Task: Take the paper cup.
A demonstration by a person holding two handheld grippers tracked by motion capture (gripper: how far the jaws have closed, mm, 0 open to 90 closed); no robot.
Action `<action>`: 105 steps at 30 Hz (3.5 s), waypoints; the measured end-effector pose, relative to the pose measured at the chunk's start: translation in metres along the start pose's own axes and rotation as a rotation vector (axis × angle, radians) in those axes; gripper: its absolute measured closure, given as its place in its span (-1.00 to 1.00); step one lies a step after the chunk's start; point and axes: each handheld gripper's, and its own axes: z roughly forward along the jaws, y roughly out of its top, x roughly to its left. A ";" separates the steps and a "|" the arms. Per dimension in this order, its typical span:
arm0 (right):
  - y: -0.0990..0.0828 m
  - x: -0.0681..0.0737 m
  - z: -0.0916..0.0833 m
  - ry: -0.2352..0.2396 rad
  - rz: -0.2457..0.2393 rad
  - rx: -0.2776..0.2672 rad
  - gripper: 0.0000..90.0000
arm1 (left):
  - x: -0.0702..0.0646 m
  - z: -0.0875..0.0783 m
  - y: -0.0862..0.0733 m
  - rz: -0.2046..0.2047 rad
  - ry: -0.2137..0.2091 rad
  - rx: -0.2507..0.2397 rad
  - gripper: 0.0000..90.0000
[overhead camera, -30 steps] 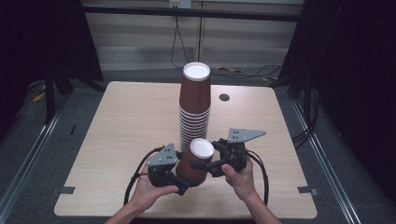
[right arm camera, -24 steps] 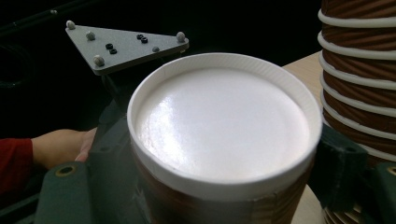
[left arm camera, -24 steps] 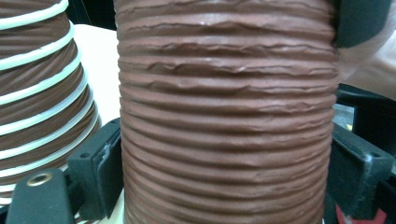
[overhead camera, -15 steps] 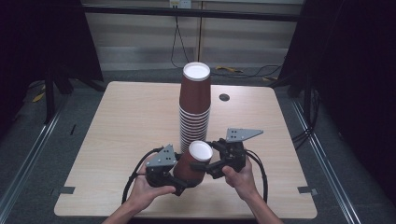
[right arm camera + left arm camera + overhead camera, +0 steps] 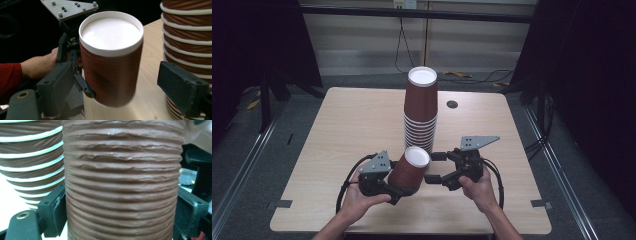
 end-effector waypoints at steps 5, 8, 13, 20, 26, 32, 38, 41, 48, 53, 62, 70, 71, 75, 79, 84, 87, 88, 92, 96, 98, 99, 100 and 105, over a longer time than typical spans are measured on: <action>0.001 0.002 -0.005 -0.026 -0.026 0.046 -0.70 | -0.003 0.000 0.004 0.041 0.006 0.055 -0.67; 0.001 0.003 -0.006 -0.039 -0.045 0.089 -0.70 | -0.004 0.000 0.006 0.050 0.006 0.074 -0.67; -0.002 0.004 -0.009 -0.044 -0.058 0.108 -0.70 | -0.002 -0.002 0.008 0.070 0.010 0.114 -0.67; -0.002 0.005 -0.008 -0.077 -0.102 0.184 -0.70 | -0.004 0.001 0.009 0.106 0.014 0.186 -0.67; 0.000 0.007 -0.005 -0.074 -0.146 0.266 -0.70 | -0.004 0.008 0.018 0.129 0.011 0.228 -0.67; -0.005 0.008 -0.004 -0.101 -0.163 0.321 -0.70 | -0.005 0.015 0.016 0.129 0.015 0.314 -0.67; -0.006 0.008 -0.002 -0.101 -0.178 0.380 -0.67 | -0.006 0.019 0.015 0.154 0.018 0.370 -0.67; -0.007 0.008 0.000 -0.107 -0.191 0.409 -0.66 | -0.009 0.022 0.016 0.162 0.018 0.392 -0.67; -0.007 0.008 0.006 -0.120 -0.227 0.475 -0.63 | -0.013 0.028 0.018 0.194 0.009 0.437 -0.67; -0.011 0.006 0.011 -0.100 -0.214 0.525 -0.62 | -0.016 0.031 0.015 0.212 0.005 0.469 -0.67; -0.012 0.006 0.016 -0.079 -0.216 0.586 -0.58 | -0.021 0.034 0.017 0.224 0.002 0.502 -0.67; -0.012 0.006 0.025 -0.058 -0.217 0.627 -0.57 | -0.027 0.036 0.019 0.248 -0.004 0.525 -0.67; -0.011 0.006 0.026 -0.049 -0.214 0.632 -0.56 | -0.027 0.036 0.019 0.249 -0.009 0.529 -0.67; -0.006 0.008 0.028 -0.036 -0.222 0.646 -0.55 | -0.031 0.038 0.018 0.239 -0.016 0.536 -0.67; -0.003 0.009 0.030 -0.011 -0.212 0.662 -0.51 | -0.031 0.039 0.019 0.301 -0.031 0.589 -0.67; -0.005 0.010 0.036 0.009 -0.204 0.674 -0.53 | -0.035 0.041 0.019 0.307 -0.038 0.589 -0.67; -0.005 0.010 0.038 0.016 -0.211 0.674 -0.55 | -0.035 0.042 0.019 0.312 -0.041 0.591 -0.67; -0.005 0.010 0.040 0.022 -0.203 0.663 -0.55 | -0.035 0.042 0.020 0.315 -0.042 0.593 -0.67; -0.004 0.011 0.041 0.035 -0.208 0.658 -0.54 | -0.037 0.042 0.021 0.326 -0.042 0.593 -0.67; -0.003 0.012 0.041 0.039 -0.206 0.656 -0.53 | -0.037 0.042 0.020 0.334 -0.045 0.598 -0.67; -0.004 0.012 0.042 0.040 -0.211 0.647 -0.54 | -0.038 0.042 0.020 0.323 -0.047 0.596 -0.67; -0.004 0.012 0.042 0.040 -0.214 0.646 -0.53 | -0.037 0.042 0.021 0.331 -0.044 0.596 -0.67; -0.004 0.012 0.041 0.038 -0.217 0.643 -0.53 | -0.038 0.042 0.019 0.301 -0.038 0.581 -0.67; -0.003 0.012 0.040 0.022 -0.227 0.626 -0.49 | -0.037 0.042 0.017 0.292 -0.041 0.548 -0.67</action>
